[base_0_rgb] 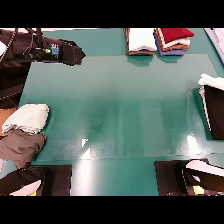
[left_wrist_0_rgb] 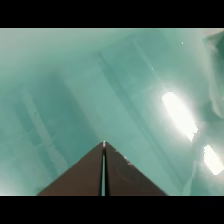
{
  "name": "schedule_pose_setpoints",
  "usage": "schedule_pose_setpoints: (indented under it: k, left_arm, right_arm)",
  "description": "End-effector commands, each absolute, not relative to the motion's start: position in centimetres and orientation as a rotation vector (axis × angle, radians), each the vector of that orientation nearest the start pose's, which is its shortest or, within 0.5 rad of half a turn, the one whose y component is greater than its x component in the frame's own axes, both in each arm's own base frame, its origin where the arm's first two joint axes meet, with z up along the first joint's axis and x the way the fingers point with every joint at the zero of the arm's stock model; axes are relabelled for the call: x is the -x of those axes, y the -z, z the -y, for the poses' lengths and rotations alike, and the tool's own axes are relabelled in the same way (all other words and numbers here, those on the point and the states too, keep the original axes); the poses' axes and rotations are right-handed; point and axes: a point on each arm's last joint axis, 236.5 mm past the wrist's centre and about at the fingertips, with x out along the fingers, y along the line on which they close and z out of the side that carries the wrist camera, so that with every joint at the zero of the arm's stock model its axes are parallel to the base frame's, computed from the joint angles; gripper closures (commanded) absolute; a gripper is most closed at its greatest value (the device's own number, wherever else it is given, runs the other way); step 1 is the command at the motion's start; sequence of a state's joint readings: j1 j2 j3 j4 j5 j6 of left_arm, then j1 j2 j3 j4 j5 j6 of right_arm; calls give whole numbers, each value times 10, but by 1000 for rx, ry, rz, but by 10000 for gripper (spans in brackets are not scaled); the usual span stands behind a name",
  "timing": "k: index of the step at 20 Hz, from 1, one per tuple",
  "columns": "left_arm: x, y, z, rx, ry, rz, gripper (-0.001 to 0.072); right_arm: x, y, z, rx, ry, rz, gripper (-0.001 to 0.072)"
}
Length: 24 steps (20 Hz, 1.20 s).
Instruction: Fold the shirts.
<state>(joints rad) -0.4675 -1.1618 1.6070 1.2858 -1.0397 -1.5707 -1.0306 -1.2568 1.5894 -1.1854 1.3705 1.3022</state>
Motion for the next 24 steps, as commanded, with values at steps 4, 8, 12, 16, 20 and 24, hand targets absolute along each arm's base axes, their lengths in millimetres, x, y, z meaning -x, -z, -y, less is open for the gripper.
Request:
schedule_pose_setpoints:
  k: [4,8,12,16,20,24]
  left_arm:
    - [-373,-268,253,43,657,-632,683]
    - [-372,-266,253,33,660,-641,683]
    - [-372,-267,253,34,659,-639,682]
    - [-372,-267,253,34,660,-640,682]
    - [-373,-266,252,31,656,-638,682]
    - [-371,-264,251,27,657,-651,682]
  right_arm:
    - [-203,-106,295,-616,641,-1004,528]
    - [-181,-84,289,-694,667,-1028,221]
    - [-240,-131,280,-676,539,-842,222]
    - [-343,-201,191,-590,181,-690,226]
    - [-393,-213,39,-442,-205,-763,228]
    - [-396,-219,-89,-315,-494,-783,288]
